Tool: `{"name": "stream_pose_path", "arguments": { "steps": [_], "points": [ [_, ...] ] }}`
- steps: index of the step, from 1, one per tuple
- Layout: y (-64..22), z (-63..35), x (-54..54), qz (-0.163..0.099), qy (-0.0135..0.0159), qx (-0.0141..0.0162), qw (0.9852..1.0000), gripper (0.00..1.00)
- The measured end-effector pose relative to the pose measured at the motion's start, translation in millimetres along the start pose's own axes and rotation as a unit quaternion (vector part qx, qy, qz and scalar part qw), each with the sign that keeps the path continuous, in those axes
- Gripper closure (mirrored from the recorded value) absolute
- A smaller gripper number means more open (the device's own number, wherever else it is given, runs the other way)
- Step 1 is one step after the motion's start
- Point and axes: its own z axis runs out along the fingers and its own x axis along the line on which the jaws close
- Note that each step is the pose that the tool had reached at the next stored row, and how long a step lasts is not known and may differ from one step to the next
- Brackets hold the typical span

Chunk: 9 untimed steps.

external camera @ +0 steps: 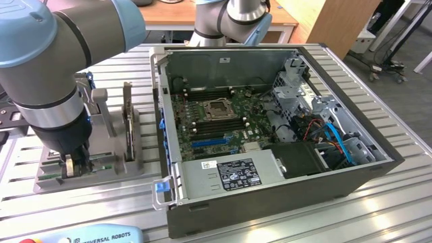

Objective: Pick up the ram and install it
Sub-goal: 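Pick up the ram and move it above insertion slot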

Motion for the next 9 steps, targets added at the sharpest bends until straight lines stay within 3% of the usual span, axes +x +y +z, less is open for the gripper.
{"name": "stream_pose_path", "arguments": {
  "steps": [9],
  "points": [
    [0.3, -6.9, -0.1, 0.000, 0.0002, 0.0000, 1.0000, 0.89]
  ]
}}
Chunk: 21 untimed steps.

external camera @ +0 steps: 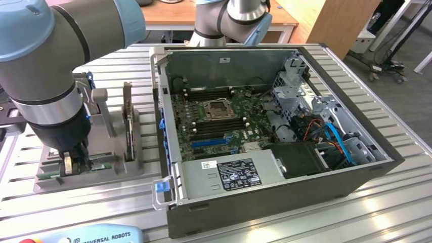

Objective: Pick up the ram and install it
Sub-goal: 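Pick up the ram and move it above insertion slot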

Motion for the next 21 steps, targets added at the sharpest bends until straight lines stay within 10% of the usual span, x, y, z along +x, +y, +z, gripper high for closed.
{"name": "stream_pose_path", "arguments": {
  "steps": [21],
  "points": [
    [1.1, -25.4, -0.3, 0.001, 0.0016, -0.0001, 1.0000, 0.89]
  ]
}}
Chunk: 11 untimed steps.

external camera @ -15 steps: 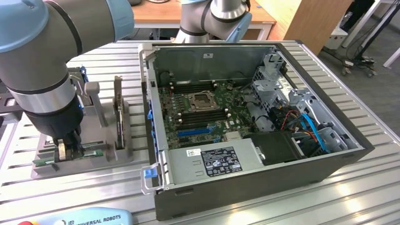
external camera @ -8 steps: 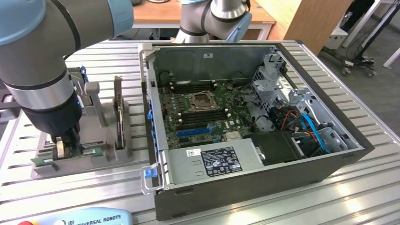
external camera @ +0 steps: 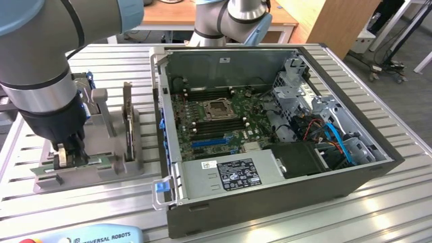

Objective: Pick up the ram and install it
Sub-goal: 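Pick up the ram and move it above insertion slot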

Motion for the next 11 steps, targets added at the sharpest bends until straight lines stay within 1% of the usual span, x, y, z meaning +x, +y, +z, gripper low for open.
{"name": "stream_pose_path", "arguments": {
  "steps": [11],
  "points": [
    [0.6, -13.0, -0.1, 0.005, 0.0012, 0.0000, 1.0000, 0.89]
  ]
}}
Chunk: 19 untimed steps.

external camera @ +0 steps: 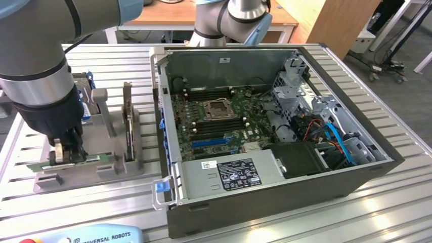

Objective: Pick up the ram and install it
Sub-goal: 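Pick up the ram and move it above insertion slot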

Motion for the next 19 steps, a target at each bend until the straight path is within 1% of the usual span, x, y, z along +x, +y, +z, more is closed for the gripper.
{"name": "stream_pose_path", "arguments": {
  "steps": [10, 19],
  "points": [
    [0.7, -15.4, -0.1, 0.006, 0.0004, 0.0000, 1.0000, 0.89],
    [1.4, -31.3, -0.2, 0.011, 0.0004, 0.0000, 0.9999, 0.89]
  ]
}}
